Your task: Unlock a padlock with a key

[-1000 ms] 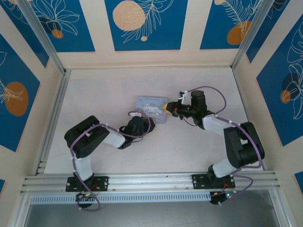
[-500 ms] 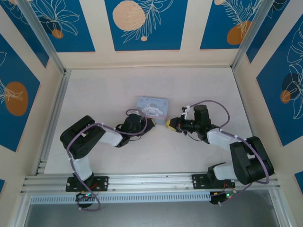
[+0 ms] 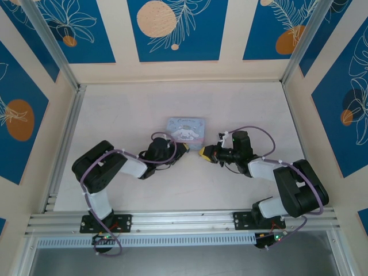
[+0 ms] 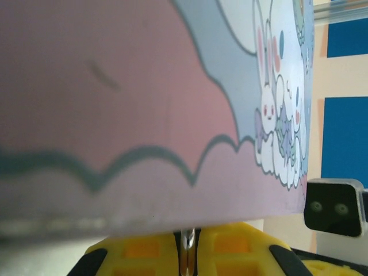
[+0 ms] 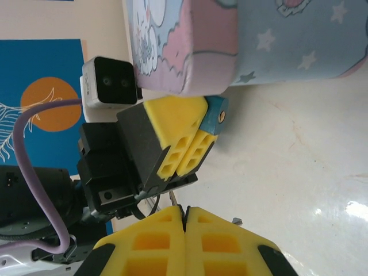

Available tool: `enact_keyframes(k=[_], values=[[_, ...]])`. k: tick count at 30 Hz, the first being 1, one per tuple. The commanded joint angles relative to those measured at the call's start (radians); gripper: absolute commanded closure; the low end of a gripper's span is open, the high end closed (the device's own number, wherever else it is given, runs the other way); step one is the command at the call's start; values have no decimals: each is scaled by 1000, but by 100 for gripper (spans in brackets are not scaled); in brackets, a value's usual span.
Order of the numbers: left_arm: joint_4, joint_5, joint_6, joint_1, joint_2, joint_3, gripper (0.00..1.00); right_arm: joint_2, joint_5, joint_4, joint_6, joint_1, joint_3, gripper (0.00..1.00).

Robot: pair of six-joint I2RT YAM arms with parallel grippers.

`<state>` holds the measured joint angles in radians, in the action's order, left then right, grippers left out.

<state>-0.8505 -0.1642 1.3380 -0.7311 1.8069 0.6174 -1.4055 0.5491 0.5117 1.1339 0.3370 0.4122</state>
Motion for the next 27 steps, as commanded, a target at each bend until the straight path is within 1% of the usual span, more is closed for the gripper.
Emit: enact_keyframes(k=[1, 7, 10, 13, 19, 27], values=[[-72, -84, 30, 19, -37, -6, 100, -26, -14, 69, 43, 10, -12, 100], [-107, -180, 47, 42, -37, 11, 100, -61, -12, 148, 93, 15, -21, 100], [-110, -229, 63, 55, -39, 19, 100, -54, -13, 152, 99, 19, -24, 100], [-114, -249, 78, 61, -46, 21, 100, -36, -16, 148, 104, 21, -34, 100], [-149, -228, 142, 62, -61, 11, 100, 18, -49, 122, 133, 23, -55, 100], [-144, -184, 184, 62, -105, 0, 100, 42, -121, 142, 256, 37, -70, 100]])
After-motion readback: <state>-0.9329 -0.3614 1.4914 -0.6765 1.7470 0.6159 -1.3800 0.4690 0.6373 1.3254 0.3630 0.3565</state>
